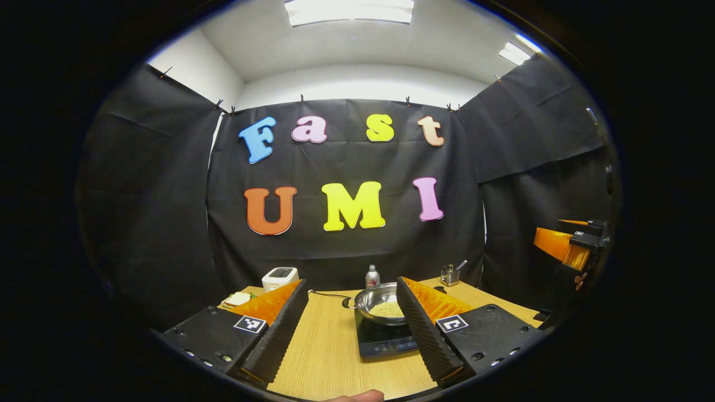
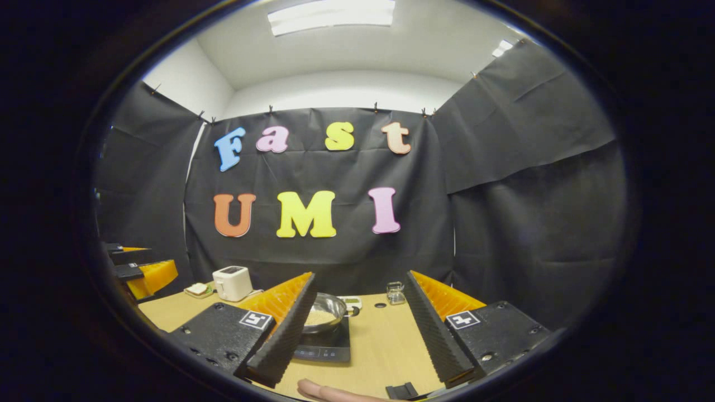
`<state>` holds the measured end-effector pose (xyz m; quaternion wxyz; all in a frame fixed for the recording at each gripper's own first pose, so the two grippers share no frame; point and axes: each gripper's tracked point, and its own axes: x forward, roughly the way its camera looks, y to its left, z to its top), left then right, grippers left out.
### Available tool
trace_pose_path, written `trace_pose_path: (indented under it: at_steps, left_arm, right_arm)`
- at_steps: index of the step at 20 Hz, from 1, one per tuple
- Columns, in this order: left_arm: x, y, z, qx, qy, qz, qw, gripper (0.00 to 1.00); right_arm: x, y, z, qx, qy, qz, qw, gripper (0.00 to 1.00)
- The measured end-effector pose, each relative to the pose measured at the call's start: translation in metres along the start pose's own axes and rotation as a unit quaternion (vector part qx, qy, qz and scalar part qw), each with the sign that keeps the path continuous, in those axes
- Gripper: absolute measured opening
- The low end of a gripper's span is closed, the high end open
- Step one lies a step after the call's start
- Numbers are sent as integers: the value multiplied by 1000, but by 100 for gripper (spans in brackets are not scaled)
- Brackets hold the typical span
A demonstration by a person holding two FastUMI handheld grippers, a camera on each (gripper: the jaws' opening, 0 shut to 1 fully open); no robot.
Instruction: First push the handle of the pot to place it horizontally, then grasp the pot with both hands and set it on the induction cooktop.
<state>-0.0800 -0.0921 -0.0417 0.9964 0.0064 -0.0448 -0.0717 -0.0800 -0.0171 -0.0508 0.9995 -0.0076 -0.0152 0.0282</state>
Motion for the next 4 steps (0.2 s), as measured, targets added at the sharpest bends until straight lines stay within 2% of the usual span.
trace_pose_path:
  at_steps: [4]
  left_arm:
    - [0,6,-2,-10,0,9,1000,95]
  right_arm:
    - [-2,4,1,1,-5,7,1000,96]
